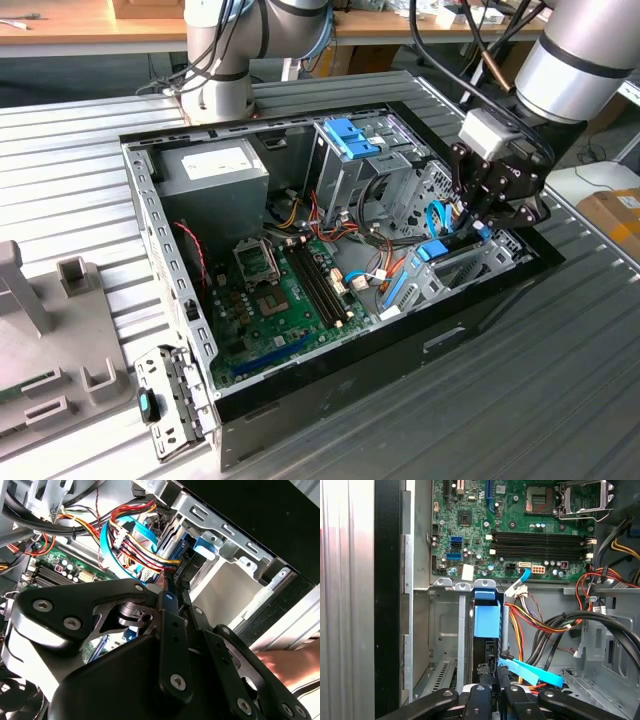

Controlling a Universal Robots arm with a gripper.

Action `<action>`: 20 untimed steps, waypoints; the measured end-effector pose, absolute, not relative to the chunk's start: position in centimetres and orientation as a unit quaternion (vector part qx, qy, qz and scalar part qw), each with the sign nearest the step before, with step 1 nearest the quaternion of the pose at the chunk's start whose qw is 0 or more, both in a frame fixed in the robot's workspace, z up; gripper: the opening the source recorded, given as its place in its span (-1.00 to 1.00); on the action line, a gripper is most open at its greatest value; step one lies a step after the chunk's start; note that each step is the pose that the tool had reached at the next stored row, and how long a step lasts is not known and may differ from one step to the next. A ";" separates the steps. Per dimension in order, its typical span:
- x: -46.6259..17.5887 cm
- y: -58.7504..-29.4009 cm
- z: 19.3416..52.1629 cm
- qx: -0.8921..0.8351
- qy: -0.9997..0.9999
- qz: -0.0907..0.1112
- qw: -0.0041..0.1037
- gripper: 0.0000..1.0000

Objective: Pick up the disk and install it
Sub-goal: 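Insert the first disk wire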

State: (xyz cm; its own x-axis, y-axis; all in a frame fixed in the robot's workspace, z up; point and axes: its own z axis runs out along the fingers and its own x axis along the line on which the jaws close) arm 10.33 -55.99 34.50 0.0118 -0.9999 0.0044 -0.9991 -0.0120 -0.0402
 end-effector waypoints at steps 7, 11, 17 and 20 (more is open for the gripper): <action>10.3 -55.9 34.6 -0.702 0.712 -0.016 0.013 -0.67; 10.3 -55.9 34.7 -0.698 0.716 -0.016 0.012 -0.67; 10.3 -55.9 34.7 -0.691 0.723 -0.016 0.012 -0.67; 10.3 -55.9 34.4 -0.691 0.723 -0.016 0.012 -0.67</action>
